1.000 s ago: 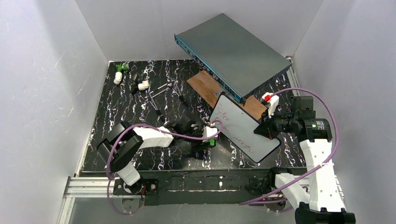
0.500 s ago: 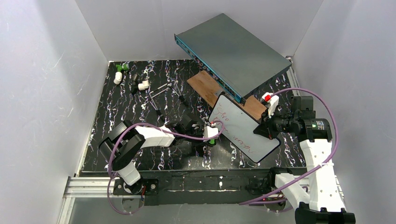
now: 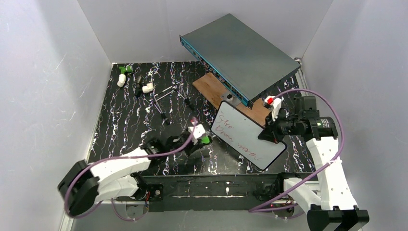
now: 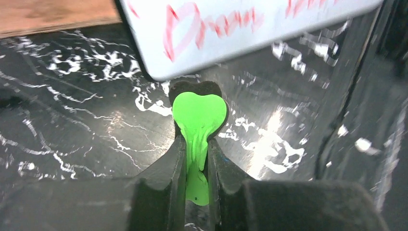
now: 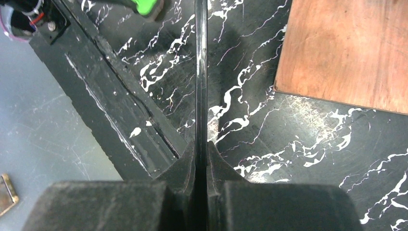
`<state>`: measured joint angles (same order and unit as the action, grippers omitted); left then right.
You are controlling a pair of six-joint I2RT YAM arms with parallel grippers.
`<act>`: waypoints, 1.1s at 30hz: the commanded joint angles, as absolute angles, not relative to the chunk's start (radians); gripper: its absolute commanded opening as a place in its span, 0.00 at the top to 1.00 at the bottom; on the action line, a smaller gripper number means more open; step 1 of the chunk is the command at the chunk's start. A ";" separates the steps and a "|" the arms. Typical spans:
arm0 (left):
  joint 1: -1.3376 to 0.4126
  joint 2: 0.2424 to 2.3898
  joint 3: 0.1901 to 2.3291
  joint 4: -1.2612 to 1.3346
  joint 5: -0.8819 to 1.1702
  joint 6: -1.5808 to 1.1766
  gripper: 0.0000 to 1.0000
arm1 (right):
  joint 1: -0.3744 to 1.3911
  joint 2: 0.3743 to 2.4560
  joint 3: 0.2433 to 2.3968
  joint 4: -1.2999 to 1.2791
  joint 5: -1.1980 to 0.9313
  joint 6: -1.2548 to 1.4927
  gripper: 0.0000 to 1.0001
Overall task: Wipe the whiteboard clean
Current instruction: Pick up the whiteboard eraser from the center of the board, then erase the whiteboard using the whiteboard.
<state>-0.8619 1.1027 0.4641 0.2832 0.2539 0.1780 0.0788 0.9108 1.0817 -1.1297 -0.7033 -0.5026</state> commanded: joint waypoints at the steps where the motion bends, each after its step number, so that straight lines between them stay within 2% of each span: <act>1: -0.884 0.869 0.435 0.154 0.067 -0.176 1.00 | 0.218 0.916 1.082 -1.044 -0.669 -0.467 0.99; 6: -0.890 0.649 0.406 0.079 -0.057 -0.338 1.00 | 0.323 0.961 1.058 -0.931 -0.610 -0.391 0.99; 9: -0.891 0.599 0.411 0.081 -0.138 -0.362 1.00 | 0.373 1.006 1.056 -0.858 -0.626 -0.330 0.99; 12: -0.893 0.663 0.435 0.113 -0.207 -0.377 1.00 | 0.402 1.073 1.075 -0.829 -0.638 -0.283 0.99; 15: -0.895 0.796 0.491 0.168 -0.186 -0.372 1.00 | 0.406 1.098 1.074 -0.793 -0.650 -0.246 0.99; 20: -0.912 0.954 0.569 0.217 -0.179 -0.334 1.00 | 0.407 1.037 1.014 -0.724 -0.654 -0.228 0.99; 27: -0.943 0.828 0.479 0.310 -0.195 -0.265 1.00 | 0.419 0.942 0.973 -0.735 -0.663 -0.291 0.99; 33: -0.964 0.710 0.438 0.249 -0.207 -0.228 1.00 | 0.482 0.913 0.977 -0.778 -0.597 -0.364 0.99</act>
<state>-0.9466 0.7761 0.4652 0.2619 -0.1768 -0.2687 0.4366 0.9463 0.9573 -0.8127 -0.5999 -0.3214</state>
